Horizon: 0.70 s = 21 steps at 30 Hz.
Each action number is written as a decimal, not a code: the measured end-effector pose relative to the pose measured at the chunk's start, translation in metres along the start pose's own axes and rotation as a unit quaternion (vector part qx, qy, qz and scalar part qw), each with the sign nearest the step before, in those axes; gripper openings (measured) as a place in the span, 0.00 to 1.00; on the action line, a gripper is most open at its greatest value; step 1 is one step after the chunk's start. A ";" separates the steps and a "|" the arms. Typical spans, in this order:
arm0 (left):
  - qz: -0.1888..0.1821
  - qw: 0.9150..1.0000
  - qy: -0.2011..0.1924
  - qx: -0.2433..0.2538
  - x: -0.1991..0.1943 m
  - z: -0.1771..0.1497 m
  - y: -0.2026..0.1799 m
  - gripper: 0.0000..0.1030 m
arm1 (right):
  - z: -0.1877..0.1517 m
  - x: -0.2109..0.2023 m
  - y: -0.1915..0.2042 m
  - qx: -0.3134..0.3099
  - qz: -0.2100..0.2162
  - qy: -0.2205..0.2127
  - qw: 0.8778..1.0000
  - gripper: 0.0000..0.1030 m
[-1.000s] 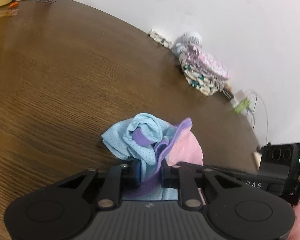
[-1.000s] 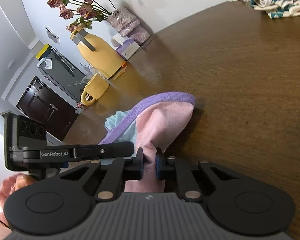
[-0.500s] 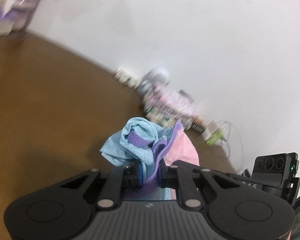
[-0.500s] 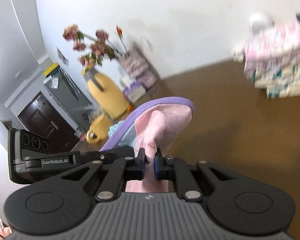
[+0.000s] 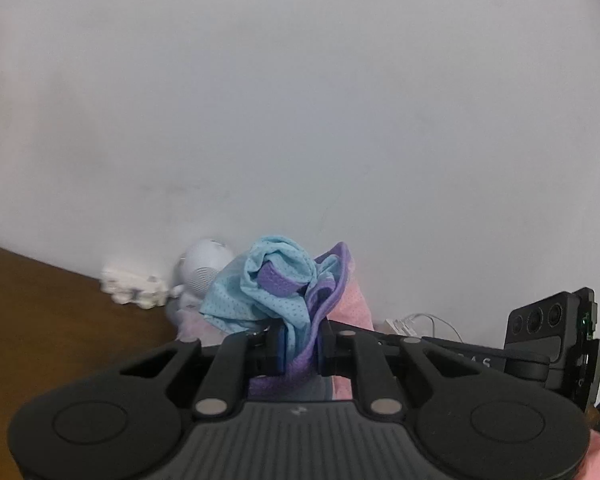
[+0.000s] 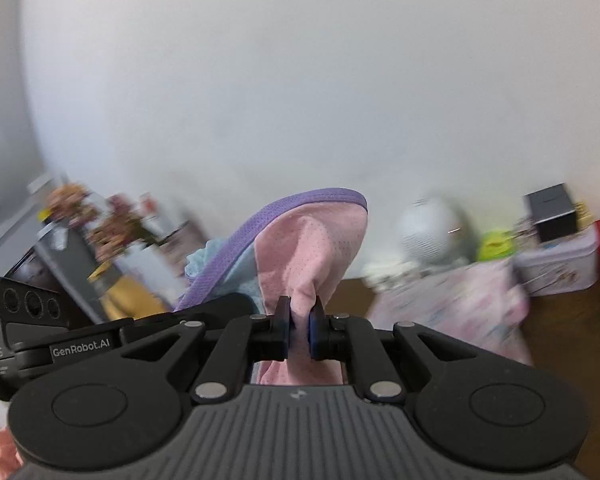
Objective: Fold clothes
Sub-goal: 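Carry the bundle with both grippers to the stack of clothes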
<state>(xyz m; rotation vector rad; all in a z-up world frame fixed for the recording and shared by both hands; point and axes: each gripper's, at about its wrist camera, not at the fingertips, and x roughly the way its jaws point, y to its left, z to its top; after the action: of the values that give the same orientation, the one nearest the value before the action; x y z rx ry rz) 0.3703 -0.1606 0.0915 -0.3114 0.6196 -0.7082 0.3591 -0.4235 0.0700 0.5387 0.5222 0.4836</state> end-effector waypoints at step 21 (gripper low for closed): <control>0.016 0.998 0.039 -0.039 0.097 0.011 0.045 0.73 | -0.006 0.038 -0.117 0.100 -0.056 -0.014 0.993 0.36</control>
<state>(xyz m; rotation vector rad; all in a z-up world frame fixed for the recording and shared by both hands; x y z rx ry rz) 0.4577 -0.1943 0.0385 -0.3459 0.7259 -0.6685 0.4180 -0.4888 -0.0160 0.7037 0.5742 0.3182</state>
